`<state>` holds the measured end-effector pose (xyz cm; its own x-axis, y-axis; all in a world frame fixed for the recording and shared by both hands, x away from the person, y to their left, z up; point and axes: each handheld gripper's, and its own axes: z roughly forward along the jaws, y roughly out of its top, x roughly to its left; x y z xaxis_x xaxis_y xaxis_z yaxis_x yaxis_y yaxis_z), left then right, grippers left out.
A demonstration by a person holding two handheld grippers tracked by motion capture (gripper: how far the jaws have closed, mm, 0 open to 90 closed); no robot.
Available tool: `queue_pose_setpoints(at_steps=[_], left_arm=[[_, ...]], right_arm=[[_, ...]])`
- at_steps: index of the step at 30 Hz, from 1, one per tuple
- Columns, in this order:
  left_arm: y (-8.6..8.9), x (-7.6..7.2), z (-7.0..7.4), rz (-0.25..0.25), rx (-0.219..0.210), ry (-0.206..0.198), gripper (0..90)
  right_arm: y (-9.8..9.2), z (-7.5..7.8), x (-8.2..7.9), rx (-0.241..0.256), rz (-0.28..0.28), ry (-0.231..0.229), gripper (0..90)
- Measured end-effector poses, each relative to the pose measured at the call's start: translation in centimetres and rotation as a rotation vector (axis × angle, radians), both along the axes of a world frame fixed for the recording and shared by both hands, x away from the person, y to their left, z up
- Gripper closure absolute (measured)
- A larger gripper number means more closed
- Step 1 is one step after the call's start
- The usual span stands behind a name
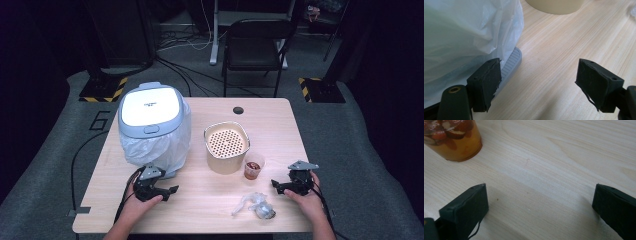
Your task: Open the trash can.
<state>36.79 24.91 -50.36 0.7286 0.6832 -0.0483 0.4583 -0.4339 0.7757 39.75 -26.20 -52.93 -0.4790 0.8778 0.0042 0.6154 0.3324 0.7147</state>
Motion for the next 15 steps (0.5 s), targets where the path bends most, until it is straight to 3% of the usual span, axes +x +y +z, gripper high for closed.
queue_pose_setpoints(at_steps=[1, 2, 3, 6, 8, 9, 11, 12, 15], left_arm=[[-0.41, -0.35, -0.19, 0.041, -0.029, 0.025, 20.4], [-0.41, -0.35, -0.19, 0.041, -0.029, 0.025, 20.4], [-0.25, -0.11, -0.12, -0.002, 0.036, -0.016, 20.4], [-0.28, -0.14, -0.25, 0.0, 0.041, -0.025, 20.5], [0.03, -0.03, -0.45, 0.003, 0.0, -0.015, 20.6], [-0.37, -0.44, -0.67, 0.06, -0.057, 0.023, 20.7], [-0.48, -0.5, -0.79, 0.056, -0.036, -0.002, 20.7], [-0.25, -0.26, -0.69, 0.009, 0.02, -0.039, 20.8], [-0.38, -0.39, -0.85, 0.012, 0.037, -0.052, 20.8]], right_arm=[[0.0, 0.0, 0.0, 0.0, 0.0, 0.0, 0.0], [0.0, 0.0, 0.0, 0.0, 0.0, 0.0, 0.0], [0.0, 0.0, 0.0, 0.0, 0.0, 0.0, 0.0], [0.0, 0.0, 0.0, 0.0, -0.001, 0.0, 0.0], [0.0, 0.0, 0.0, 0.0, 0.0, 0.0, 0.0], [0.0, 0.0, 0.0, 0.0, 0.0, 0.0, 0.0], [0.0, 0.0, 0.0, 0.0, 0.0, 0.0, 0.0], [0.0, 0.0, 0.0, 0.0, 0.0, 0.0, 0.0], [0.0, 0.0, 0.0, 0.0, 0.0, 0.0, 0.0]])
